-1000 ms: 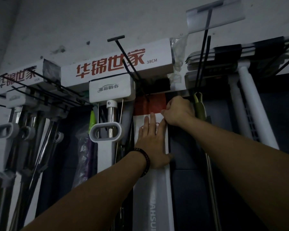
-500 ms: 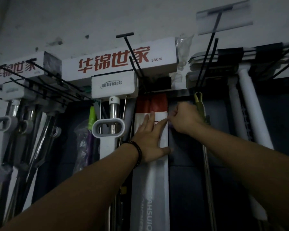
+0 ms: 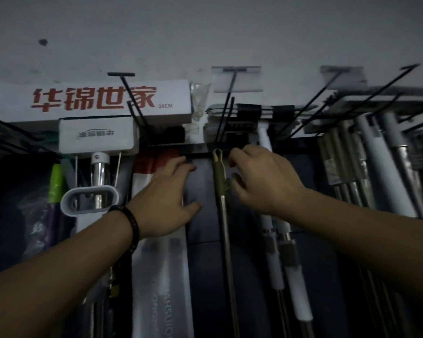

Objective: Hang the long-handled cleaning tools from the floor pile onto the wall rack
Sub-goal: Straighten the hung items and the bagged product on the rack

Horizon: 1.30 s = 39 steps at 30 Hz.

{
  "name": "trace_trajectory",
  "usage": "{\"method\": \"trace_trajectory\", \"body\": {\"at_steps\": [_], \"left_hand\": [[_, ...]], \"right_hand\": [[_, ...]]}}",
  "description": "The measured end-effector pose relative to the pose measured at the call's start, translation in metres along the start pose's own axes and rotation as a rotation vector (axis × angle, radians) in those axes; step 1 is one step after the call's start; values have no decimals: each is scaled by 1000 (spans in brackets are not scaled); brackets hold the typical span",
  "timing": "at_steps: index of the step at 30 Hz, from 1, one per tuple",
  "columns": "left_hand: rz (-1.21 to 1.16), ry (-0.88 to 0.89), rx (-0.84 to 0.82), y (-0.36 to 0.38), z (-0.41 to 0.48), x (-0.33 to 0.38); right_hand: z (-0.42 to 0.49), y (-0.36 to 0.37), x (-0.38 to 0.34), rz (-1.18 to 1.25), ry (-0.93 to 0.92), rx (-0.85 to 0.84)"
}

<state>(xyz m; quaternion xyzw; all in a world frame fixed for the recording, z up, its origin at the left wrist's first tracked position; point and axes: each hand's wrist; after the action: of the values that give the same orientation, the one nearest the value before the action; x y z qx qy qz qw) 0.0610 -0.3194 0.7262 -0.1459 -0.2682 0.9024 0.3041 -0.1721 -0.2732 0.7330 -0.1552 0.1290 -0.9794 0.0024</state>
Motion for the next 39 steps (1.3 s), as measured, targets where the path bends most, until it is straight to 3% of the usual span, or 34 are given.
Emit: {"method": "trace_trajectory", "body": {"at_steps": [5,8,13,22,28,39], "left_hand": [[-18,158,93,-12,22,29],[105,262,93,-9,31,51],[229,330,99,0,52,94],[254,5,53,16,118,131],[381,-54,70,30,138,121],[369,-129,-6,41,151,112]], "right_hand": [[-4,-18,41,-186,-2,12],[5,-24,57,-237,13,43],[24,-27,78,-200,37,2],[53,-9,96,-24,144,-52],[57,2,102,-43,172,-60],[50,17,103,67,146,-97]]}}
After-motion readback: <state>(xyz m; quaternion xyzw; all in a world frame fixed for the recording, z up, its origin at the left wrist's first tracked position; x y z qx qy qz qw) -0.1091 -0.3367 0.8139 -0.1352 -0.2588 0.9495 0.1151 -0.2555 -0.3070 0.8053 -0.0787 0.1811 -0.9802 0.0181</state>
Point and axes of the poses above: each hand's wrist, its own z-axis towards the middle knuckle, its own y-axis out of the palm, x = y × z, and after that the axes turned 3 degrees about -z, right-handed
